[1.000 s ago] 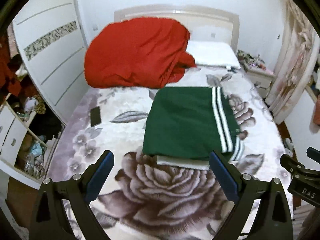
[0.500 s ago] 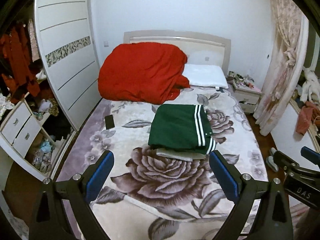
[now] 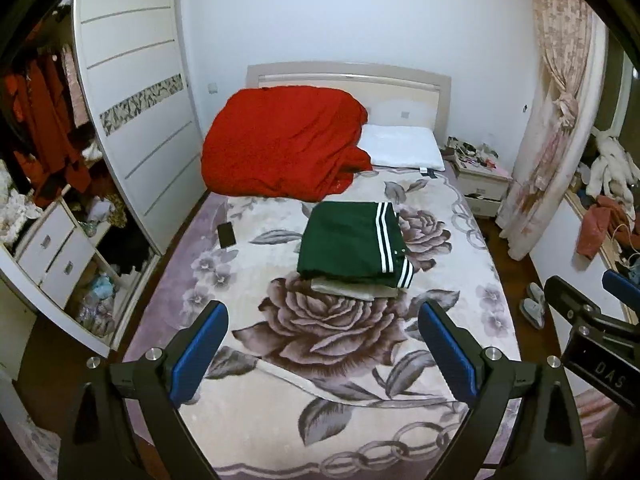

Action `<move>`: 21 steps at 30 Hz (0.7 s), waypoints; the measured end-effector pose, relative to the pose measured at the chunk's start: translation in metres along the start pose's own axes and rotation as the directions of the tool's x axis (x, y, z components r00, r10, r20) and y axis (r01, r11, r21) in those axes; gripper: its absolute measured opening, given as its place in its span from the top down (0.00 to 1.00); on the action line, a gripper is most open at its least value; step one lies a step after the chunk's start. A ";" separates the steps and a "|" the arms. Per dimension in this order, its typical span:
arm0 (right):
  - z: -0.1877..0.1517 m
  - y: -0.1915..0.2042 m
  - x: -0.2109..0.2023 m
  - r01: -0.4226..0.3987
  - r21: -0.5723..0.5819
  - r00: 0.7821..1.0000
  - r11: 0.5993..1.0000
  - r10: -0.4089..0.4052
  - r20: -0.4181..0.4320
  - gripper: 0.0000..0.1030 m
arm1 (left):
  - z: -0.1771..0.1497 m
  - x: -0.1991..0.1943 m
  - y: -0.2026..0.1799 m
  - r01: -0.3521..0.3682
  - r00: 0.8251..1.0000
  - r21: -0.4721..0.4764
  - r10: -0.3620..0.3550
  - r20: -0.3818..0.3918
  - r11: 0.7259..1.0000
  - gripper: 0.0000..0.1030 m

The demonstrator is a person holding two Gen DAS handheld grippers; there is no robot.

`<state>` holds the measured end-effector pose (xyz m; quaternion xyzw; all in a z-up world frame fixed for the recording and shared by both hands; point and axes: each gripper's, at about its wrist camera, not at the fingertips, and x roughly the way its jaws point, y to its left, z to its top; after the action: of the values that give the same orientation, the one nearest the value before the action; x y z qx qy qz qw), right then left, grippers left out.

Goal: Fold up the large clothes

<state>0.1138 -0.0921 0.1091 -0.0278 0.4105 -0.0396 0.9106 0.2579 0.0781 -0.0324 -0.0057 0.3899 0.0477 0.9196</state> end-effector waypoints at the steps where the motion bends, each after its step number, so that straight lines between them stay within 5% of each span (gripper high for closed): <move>1: 0.002 -0.001 -0.005 -0.009 0.003 1.000 1.000 0.009 0.001 0.08 | 0.000 -0.004 -0.001 -0.009 1.000 0.002 0.009 0.004 1.000 0.06; 21: 0.017 -0.013 -0.051 -0.032 -0.021 0.997 0.999 0.033 0.073 0.06 | 0.004 -0.034 -0.007 -0.034 0.997 -0.025 0.035 0.068 0.999 0.06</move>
<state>0.0926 -0.1002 0.1596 -0.0314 0.3775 -0.0197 0.9253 0.2379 0.0686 -0.0049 -0.0082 0.3578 0.0682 0.9313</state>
